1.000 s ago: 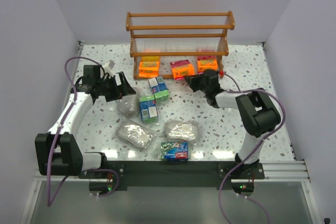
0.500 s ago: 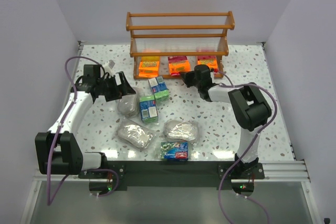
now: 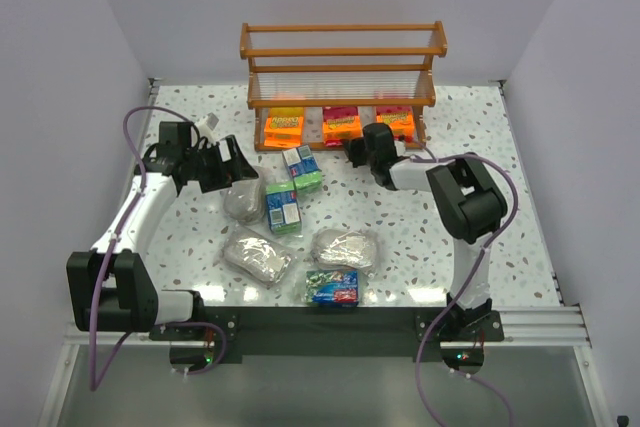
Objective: Place and organize the cleaning sponges onto the shelf
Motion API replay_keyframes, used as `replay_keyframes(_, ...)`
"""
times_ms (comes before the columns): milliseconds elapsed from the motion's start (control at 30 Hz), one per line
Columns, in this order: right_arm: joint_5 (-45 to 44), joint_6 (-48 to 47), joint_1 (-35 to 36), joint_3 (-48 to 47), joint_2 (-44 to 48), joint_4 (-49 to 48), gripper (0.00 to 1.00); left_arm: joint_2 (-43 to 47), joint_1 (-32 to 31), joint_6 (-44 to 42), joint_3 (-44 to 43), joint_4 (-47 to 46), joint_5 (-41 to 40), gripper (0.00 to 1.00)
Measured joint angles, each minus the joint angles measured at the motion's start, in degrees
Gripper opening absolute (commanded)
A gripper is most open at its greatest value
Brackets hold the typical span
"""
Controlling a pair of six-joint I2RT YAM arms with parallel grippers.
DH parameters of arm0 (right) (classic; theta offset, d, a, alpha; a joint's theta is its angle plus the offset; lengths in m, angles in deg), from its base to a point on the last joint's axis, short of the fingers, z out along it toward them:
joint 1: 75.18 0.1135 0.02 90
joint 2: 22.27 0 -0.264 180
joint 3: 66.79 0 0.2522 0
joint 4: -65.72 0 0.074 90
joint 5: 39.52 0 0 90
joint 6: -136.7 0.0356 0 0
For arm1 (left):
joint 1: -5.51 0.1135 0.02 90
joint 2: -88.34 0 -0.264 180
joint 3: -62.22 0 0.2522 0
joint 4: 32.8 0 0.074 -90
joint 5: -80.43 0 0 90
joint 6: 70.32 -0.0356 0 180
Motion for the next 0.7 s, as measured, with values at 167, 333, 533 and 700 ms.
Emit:
replay_keyframes(167,-0.68,1.01,0.17,-1.49,-1.49,0.09,0.16,-0.26,0.00,0.00,-0.55,0.13,-0.09,0.94)
replay_keyframes(333,-0.50,1.62,0.17,-1.62,-1.88,1.79,0.43,-0.28,0.00,0.00,-0.74,0.55,-0.26,0.94)
replay_keyframes(533,0.09,1.44,0.17,0.15,-1.22,2.40,0.60,-0.28,0.00,0.02,-0.76,0.61,-0.42,0.94)
replay_keyframes(700,2.56,-0.42,0.17,2.89,1.88,2.49,0.68,-0.28,0.00,0.04,-0.76,0.57,-0.42,0.94)
